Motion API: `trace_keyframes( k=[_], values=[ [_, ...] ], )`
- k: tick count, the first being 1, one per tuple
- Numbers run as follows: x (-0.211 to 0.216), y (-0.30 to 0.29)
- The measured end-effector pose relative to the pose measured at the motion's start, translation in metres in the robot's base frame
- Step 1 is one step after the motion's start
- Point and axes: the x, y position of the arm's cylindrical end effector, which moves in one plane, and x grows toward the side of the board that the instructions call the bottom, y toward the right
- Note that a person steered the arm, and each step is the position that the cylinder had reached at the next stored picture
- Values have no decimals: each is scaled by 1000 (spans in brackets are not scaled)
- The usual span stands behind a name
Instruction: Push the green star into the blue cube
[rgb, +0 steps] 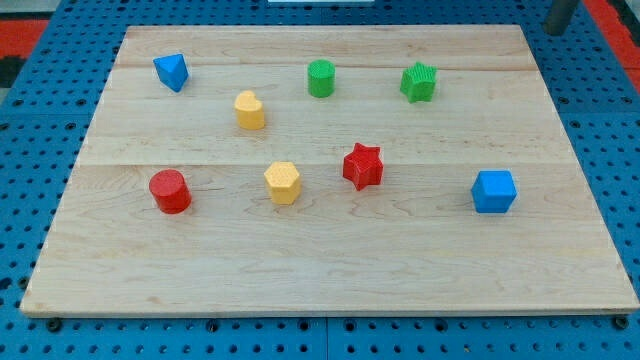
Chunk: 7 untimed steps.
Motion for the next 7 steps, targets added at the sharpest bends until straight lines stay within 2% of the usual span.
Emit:
trace_keyframes(
  k=[1,2,3,4,5,6,7],
  values=[
    [5,-45],
    [3,-120],
    [42,-173],
    [93,-183],
    [93,-178],
    [69,-200],
    [83,-233]
  ],
)
